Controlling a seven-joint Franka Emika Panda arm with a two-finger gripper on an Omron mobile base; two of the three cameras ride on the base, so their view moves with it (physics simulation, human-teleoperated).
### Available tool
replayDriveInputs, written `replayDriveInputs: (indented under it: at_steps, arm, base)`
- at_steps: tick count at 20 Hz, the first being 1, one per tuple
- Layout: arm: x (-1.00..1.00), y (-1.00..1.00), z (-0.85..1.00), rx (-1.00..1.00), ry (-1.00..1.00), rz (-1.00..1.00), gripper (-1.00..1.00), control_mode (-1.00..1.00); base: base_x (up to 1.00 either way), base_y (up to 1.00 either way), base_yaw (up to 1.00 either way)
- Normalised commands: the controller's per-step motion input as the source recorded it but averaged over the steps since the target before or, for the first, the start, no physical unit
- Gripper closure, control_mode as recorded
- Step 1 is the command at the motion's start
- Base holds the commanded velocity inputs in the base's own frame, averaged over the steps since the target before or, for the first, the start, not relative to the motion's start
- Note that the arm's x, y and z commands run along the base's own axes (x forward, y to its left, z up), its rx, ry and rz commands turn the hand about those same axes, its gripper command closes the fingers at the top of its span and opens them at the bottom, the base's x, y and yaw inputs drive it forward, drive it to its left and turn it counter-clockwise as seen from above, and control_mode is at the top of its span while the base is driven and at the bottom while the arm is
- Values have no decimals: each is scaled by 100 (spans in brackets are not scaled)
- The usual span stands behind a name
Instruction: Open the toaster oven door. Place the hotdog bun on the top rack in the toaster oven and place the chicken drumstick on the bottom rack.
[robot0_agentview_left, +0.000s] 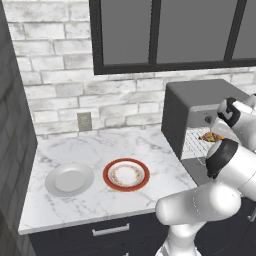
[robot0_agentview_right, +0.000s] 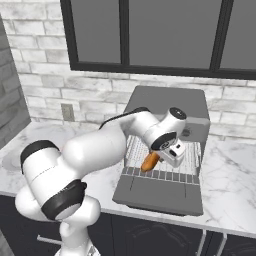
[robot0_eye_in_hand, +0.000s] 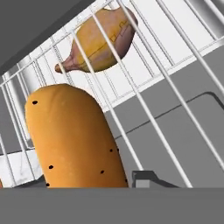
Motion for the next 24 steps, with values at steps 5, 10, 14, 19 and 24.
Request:
replayDriveInputs:
  at_steps: [5, 10, 14, 19, 24]
  arm:
    - [0, -21, -12, 0, 0, 7, -100, -100]
    - [0, -21, -1, 0, 0, 7, -100, -100]
    - [0, -16, 6, 0, 0, 6, -100, -100]
    - [-6, -24, 19, 0, 0, 8, -100, -100]
    - [-9, -13, 16, 0, 0, 7, -100, -100]
  base:
    - [0, 0, 0]
    - [0, 0, 0]
    - [0, 0, 0]
    - [0, 0, 0]
    - [0, 0, 0]
